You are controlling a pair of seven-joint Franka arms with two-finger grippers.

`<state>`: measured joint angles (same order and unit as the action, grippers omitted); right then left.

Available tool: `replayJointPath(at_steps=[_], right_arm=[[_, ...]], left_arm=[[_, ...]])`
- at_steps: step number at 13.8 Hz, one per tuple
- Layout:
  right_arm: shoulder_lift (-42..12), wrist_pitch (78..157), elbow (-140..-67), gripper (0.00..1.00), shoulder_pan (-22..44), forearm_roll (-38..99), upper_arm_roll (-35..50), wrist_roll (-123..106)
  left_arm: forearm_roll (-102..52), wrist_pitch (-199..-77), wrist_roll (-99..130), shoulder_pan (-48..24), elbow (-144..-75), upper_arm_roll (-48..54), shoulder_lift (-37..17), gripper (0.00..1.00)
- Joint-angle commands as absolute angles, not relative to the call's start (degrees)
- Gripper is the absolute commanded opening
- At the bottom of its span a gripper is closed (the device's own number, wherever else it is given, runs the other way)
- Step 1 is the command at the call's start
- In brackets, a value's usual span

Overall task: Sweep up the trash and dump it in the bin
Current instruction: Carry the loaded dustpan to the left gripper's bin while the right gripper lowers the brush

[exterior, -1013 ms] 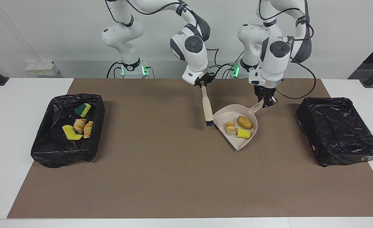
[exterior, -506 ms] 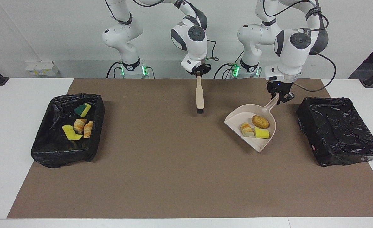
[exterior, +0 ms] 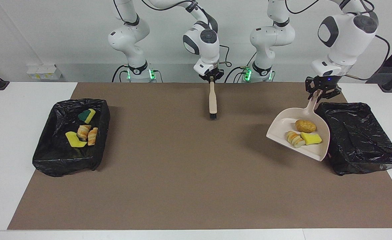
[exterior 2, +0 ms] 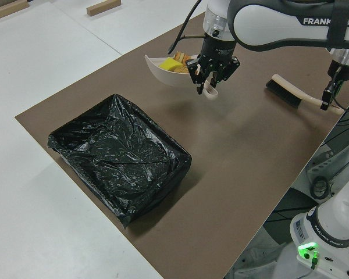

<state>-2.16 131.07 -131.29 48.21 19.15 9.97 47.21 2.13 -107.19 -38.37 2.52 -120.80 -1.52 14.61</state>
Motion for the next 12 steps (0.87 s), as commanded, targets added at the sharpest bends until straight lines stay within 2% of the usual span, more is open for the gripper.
replayJointPath(at_steps=[1, 3, 4, 5, 9, 12], right_arm=[[-3.3, 132.2, -131.1, 0.0, 49.0, 18.4, 9.8, 47.2], [-3.5, 132.0, -130.9, 0.01, 48.9, 18.4, 9.8, 47.2], [-3.8, 131.8, -130.5, 0.13, 48.8, 18.4, 9.8, 47.1], [-4.2, 131.1, -129.6, 0.17, 48.6, 18.4, 9.8, 47.1], [-5.9, 125.4, -125.1, 0.18, 47.6, 17.2, 9.6, 47.1], [-6.0, 123.9, -124.8, 0.27, 47.0, 16.8, 9.6, 46.7]], left_arm=[[1.1, -105.4, -37.4, 5.3, -118.8, -1.1, 14.2, 0.0], [1.1, -106.3, -36.9, 7.7, -118.8, -1.1, 14.2, 0.0], [1.1, -106.4, -36.6, 9.1, -118.7, -1.1, 14.2, 0.0], [1.2, -106.5, -36.6, 10.1, -118.6, -1.1, 14.1, 0.0], [1.5, -106.6, -38.8, 14.8, -115.8, -1.1, 12.4, 0.0], [2.1, -105.0, -38.3, 16.3, -115.3, -2.0, 12.2, 0.0]])
